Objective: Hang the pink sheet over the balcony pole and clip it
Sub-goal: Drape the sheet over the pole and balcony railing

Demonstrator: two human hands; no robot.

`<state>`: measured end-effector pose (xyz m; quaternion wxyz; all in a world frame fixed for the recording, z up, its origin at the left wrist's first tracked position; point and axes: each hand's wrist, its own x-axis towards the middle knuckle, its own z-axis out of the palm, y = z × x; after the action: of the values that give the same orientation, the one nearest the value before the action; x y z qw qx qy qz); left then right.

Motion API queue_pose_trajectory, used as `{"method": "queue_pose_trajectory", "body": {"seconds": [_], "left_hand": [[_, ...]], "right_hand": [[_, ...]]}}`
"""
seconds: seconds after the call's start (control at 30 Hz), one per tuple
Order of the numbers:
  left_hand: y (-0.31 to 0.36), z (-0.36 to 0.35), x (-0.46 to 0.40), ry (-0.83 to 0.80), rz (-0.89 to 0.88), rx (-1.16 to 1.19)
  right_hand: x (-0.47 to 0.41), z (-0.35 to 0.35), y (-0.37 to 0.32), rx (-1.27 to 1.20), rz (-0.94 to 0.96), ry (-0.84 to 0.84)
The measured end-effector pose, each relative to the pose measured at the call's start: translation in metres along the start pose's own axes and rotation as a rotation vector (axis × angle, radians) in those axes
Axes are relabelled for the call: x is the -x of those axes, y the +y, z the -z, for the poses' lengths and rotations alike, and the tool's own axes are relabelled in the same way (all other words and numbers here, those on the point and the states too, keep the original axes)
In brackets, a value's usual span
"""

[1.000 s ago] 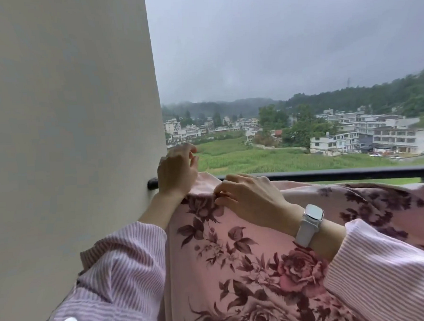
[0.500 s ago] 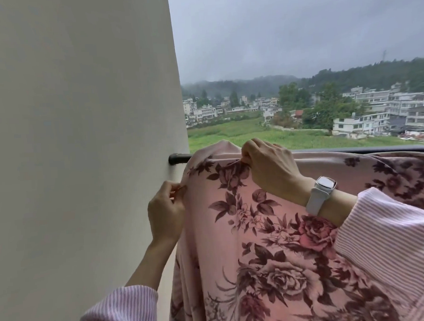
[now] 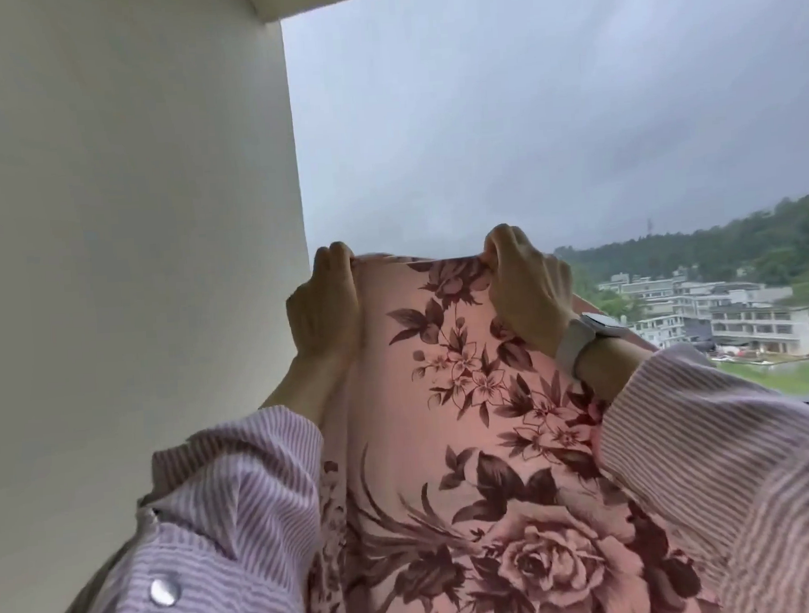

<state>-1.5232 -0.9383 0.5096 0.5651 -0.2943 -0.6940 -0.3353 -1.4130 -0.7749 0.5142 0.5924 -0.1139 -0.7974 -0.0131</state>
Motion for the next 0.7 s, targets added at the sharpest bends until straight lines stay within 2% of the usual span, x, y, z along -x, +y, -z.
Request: {"method": "queue_pose_trajectory", "body": {"seconds": [0.07,0.13,0.2,0.3,0.4,0.43,0.57,0.63,0.7], "left_hand": [[0.003,-0.018,0.004,-0.140,0.018,-0.038],[0.004,-0.033,0.027,-0.357,0.013,-0.065],[0.000,-0.029,0.051,-0.536,0.089,-0.022],[-0.013,-0.003,0.079,-0.656,0.231,0.155],[-0.023,0.026,0.115,-0.762,0.288,0.269],[-0.023,0.031,0.126,-0.760,0.306,0.280],[-0.022,0.037,0.145,-0.586,0.418,0.356],[-0.021,0.037,0.146,-0.588,0.431,0.385],[-0.024,0.037,0.147,-0.581,0.441,0.437]], "right_hand": [[-0.001,-0.009,0.016,0.029,-0.042,-0.068],[0.015,-0.021,0.031,0.098,-0.093,-0.216],[0.034,-0.030,0.042,0.190,-0.089,-0.373],[0.051,-0.035,0.044,0.244,-0.059,-0.516],[0.062,-0.035,0.039,0.197,-0.040,-0.604],[0.066,-0.036,0.037,0.180,-0.033,-0.643],[0.077,-0.036,0.023,0.114,-0.001,-0.737],[0.086,-0.030,0.004,-0.057,0.068,-0.724],[0.104,-0.021,-0.023,-0.248,0.214,-0.708]]}}
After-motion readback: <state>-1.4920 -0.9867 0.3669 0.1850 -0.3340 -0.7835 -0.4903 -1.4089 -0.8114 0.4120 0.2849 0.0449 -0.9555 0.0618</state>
